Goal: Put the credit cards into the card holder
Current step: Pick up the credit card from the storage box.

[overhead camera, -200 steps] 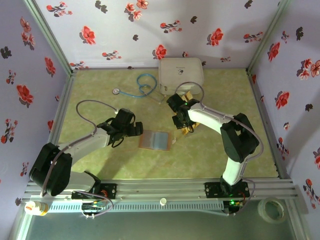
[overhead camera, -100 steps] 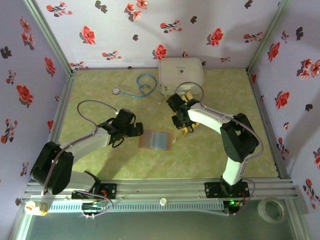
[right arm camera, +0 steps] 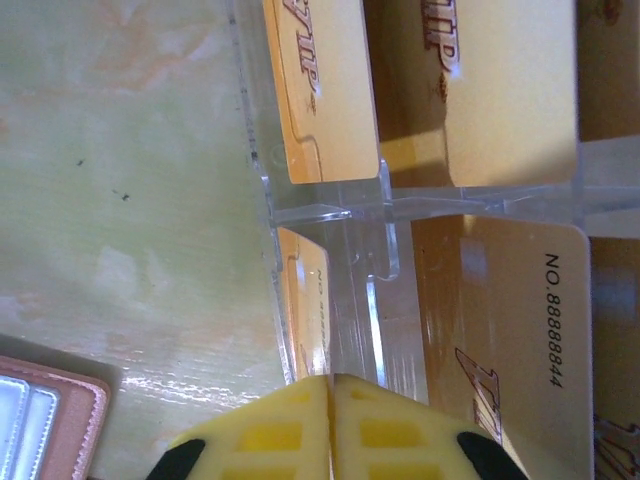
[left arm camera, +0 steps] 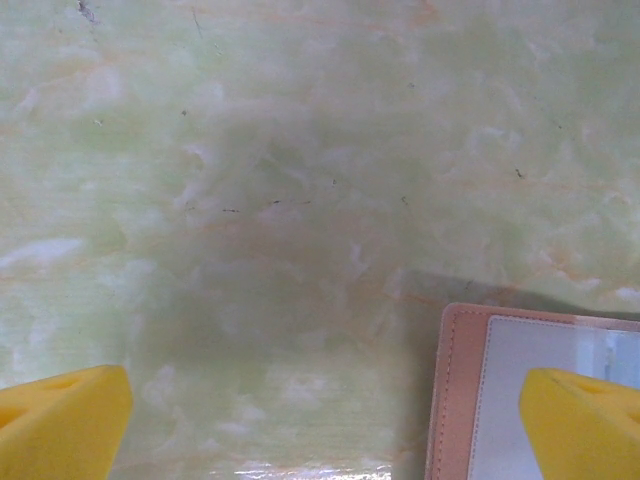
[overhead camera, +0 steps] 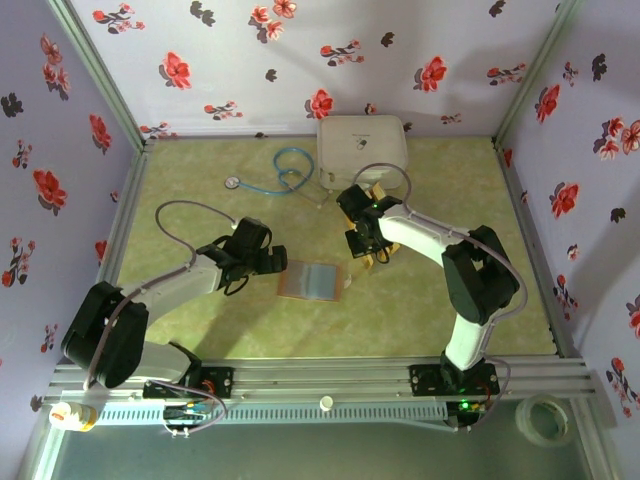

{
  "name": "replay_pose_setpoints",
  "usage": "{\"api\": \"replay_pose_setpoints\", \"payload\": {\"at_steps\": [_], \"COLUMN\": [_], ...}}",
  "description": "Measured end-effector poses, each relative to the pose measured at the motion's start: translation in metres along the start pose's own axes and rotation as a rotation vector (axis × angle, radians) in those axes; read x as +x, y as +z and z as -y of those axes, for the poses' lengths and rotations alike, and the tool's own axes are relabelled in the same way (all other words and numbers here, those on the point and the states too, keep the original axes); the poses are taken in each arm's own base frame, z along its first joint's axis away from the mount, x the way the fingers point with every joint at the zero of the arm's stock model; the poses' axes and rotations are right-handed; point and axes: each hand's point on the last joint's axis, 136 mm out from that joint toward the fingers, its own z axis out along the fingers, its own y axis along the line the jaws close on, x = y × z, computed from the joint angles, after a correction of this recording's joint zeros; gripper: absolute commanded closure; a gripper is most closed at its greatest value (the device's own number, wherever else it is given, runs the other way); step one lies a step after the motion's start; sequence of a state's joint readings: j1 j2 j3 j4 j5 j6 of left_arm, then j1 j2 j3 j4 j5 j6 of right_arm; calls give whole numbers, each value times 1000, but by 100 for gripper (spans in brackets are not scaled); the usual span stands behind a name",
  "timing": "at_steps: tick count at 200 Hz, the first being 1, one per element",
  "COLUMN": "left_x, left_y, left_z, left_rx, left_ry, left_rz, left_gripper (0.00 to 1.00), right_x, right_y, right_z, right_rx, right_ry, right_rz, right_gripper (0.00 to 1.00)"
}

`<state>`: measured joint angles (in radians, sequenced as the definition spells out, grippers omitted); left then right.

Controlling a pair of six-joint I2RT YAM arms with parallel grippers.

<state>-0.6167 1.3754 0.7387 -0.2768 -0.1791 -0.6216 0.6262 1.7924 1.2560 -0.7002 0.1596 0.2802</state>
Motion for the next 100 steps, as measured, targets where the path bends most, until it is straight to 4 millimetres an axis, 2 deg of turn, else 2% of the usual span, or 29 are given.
{"api": "replay_pose_setpoints", "payload": {"at_steps": [23, 75, 100], "left_x": [0, 4, 4], "left_y": [0, 3, 3], "left_z": [1, 1, 3], "left_rx": [3, 4, 12], "left_ry": [3, 10, 19], "left_rz": [-2, -22, -24], "left_gripper": [0, 0, 0], "right_x": [-1, -1, -2], "right_y": [-1, -2, -12], "right_z": [-2, -4, -4], "right_rx": [-29, -88, -107], "right_ry": [-5, -15, -25], "right_rz": [-1, -13, -10], "right_gripper": [100, 100, 100]}}
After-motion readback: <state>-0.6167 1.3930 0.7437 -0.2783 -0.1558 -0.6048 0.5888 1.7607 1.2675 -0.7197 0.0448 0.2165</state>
